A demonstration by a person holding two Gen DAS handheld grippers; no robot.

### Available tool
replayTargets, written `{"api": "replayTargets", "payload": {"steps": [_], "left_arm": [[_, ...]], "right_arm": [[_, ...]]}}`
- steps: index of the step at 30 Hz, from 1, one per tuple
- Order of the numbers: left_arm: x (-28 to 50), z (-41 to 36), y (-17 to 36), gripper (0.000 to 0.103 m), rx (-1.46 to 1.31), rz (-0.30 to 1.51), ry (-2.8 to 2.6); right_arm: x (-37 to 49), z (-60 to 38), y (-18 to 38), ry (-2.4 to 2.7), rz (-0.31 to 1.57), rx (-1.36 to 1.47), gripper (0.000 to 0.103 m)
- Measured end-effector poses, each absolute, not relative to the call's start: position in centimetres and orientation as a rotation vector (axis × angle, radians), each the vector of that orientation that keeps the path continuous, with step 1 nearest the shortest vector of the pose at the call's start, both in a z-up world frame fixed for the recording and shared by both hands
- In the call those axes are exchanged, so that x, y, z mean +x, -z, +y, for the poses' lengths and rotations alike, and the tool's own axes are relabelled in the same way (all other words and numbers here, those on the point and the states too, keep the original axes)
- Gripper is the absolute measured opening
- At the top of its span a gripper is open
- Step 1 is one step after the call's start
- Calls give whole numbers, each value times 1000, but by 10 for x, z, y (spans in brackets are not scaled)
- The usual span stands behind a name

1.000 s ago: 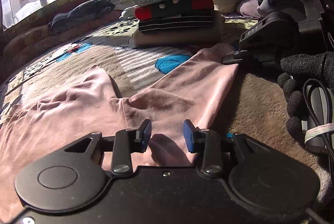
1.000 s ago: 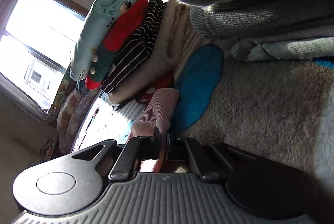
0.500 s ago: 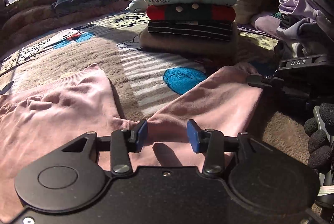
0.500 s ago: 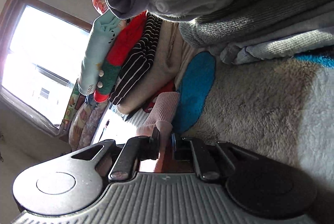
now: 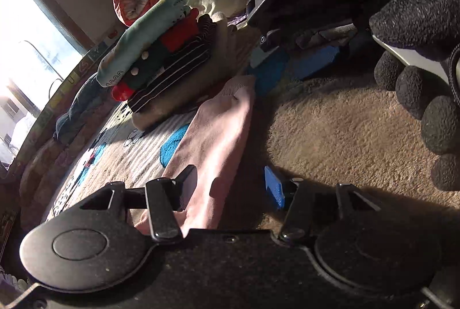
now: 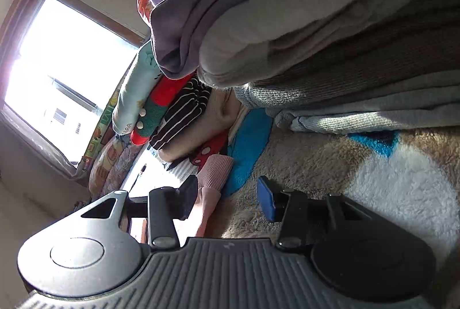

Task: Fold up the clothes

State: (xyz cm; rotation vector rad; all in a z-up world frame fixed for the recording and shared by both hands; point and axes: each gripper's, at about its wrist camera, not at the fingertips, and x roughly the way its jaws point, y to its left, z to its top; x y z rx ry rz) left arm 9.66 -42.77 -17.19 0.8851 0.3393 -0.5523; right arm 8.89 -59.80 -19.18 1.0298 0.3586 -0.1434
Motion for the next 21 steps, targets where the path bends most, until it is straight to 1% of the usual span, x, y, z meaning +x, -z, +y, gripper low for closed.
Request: {"api": "replayTargets", "payload": {"steps": [5, 11, 15, 17, 18, 20, 21], "left_arm": [[110, -453, 179, 50, 1024, 280, 522], [126, -484, 187, 44, 1152, 237, 478], [141, -496, 191, 42, 1175, 241, 439], [146, -500, 193, 33, 1173, 261, 439], [147, -502, 194, 32, 1173, 265, 440], [150, -505, 196, 18, 1174, 274, 441], [151, -506, 197, 16, 1173, 278, 443]], "right_arm": [[77, -608, 188, 165, 388, 964, 46], [69, -621, 195, 182, 354, 1040, 45], [63, -626, 198, 199, 335, 1068, 44], [60, -627, 196, 224, 328, 1052, 44], [59, -628, 195, 234, 325, 1046, 44], [57, -631, 197, 234, 321, 1059, 44], [56, -631, 196, 235, 322, 1055, 44]]}}
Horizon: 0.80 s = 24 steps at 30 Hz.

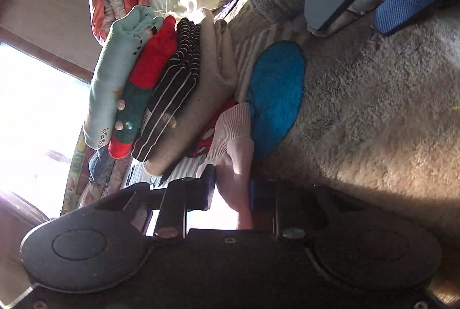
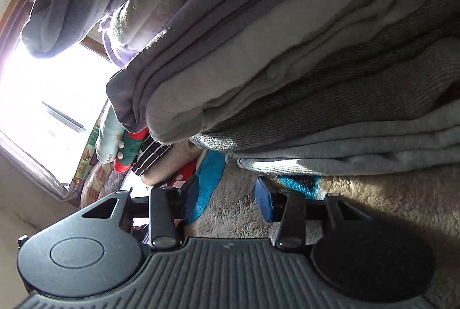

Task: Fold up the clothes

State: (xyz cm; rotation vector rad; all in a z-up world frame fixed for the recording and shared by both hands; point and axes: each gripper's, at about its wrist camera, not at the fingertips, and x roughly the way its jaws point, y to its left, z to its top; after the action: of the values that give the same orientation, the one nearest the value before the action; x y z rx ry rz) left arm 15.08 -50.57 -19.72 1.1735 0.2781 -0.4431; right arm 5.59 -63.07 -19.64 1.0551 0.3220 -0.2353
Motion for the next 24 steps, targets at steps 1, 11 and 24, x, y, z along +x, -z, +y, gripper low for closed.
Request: {"api": "replayTargets", "payload": {"steps": [1, 11, 24], "left_arm": [[152, -506, 197, 13, 1166, 285, 443], [177, -434, 91, 3, 501, 529, 633], [212, -283, -2, 3, 28, 485, 637]], "right_arm": [[55, -631, 196, 236, 323, 1049, 44], [42, -604, 182, 158, 309, 956, 56], [89, -374, 143, -237, 546, 289, 66]]}}
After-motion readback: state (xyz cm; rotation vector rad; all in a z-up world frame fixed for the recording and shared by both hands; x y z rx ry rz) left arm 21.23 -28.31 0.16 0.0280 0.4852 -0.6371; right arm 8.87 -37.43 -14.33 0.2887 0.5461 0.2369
